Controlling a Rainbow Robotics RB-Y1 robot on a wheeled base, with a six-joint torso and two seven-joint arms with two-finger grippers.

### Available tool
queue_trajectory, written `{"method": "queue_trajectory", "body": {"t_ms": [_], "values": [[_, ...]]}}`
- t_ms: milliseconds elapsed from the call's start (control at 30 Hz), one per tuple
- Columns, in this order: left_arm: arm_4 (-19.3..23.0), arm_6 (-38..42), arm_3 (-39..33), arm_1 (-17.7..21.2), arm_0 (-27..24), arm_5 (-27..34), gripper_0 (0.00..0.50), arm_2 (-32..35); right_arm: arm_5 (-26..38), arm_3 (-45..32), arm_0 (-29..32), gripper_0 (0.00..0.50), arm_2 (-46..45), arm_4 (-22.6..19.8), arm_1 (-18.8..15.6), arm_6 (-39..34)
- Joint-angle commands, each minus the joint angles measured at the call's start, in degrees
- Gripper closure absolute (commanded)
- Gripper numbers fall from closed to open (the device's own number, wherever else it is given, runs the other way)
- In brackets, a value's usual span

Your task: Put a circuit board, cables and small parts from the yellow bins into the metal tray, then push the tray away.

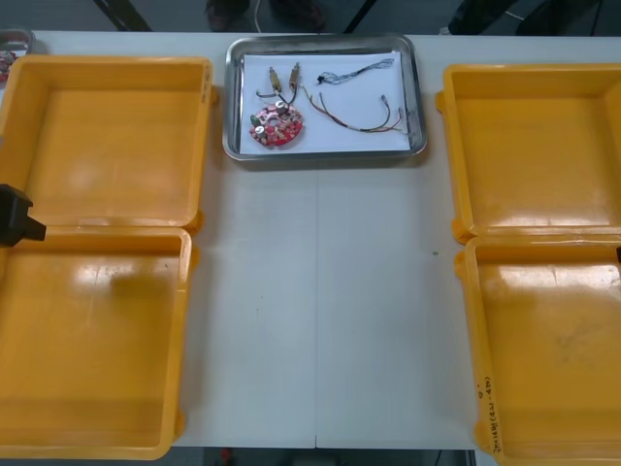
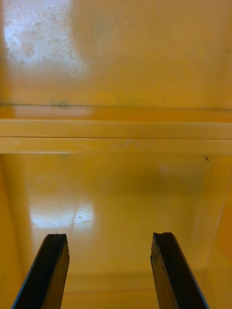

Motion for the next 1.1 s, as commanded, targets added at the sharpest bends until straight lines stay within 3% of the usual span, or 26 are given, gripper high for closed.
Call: {"method": "queue_trajectory", "body": {"t_ms": [33,633,1100], "values": [[0.3,-3.6,-1.5,2.5,0.7,0.4,0.000,1.5,0.2,-4.5,3.5,0.000,-2.2,-0.9,-2.1,-3.0],[0.3,-3.6,-1.5,2.5,0.7,0.4,0.000,1.5,0.2,-6.1,6.7,0.000,-6.4,-3.5,0.3,-4.4],[0.3,-3.6,-1.5,2.5,0.7,0.4,0.000,1.5,0.2,-6.2,7.2,0.000,-6.5,-4.5,0.2,-3.9]]}}
